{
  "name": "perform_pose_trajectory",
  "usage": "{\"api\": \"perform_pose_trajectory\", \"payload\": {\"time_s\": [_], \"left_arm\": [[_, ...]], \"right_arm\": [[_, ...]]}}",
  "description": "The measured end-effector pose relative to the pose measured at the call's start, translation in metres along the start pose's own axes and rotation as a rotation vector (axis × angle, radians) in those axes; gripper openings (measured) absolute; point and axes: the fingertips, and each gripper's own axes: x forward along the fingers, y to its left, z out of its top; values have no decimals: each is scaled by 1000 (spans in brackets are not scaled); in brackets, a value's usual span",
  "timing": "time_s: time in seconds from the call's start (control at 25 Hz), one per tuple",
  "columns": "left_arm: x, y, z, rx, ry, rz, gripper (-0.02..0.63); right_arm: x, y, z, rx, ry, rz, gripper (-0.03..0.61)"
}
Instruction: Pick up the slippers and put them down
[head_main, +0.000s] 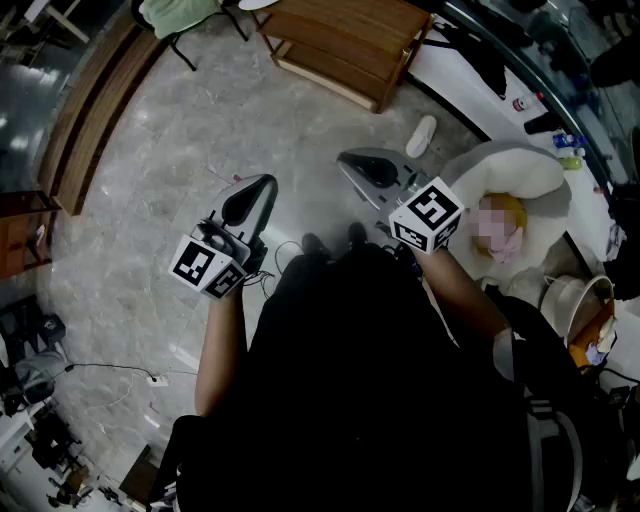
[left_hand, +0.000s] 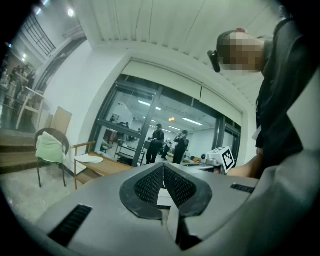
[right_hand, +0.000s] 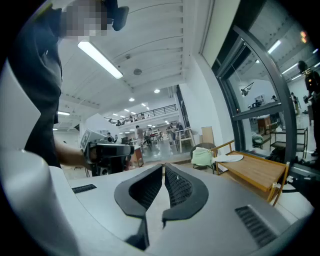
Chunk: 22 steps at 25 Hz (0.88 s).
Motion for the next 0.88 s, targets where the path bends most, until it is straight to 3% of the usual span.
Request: {"api": "perform_pose_trajectory", "payload": {"time_s": [0.16, 0.28, 0.64, 0.88], "left_arm": [[11, -4, -9, 52, 64, -24, 14], [4, -12, -6, 41, 46, -43, 14], [16, -29, -29, 22, 36, -59, 14], [-35, -9, -22, 36, 17, -68, 14]], "right_arm": [[-1, -4, 15, -77, -39, 23, 31], [-12, -1, 18, -103, -51, 8, 31], [-35, -30, 5, -47, -77, -17, 31], [12, 25, 15, -49, -96, 37, 31]]}}
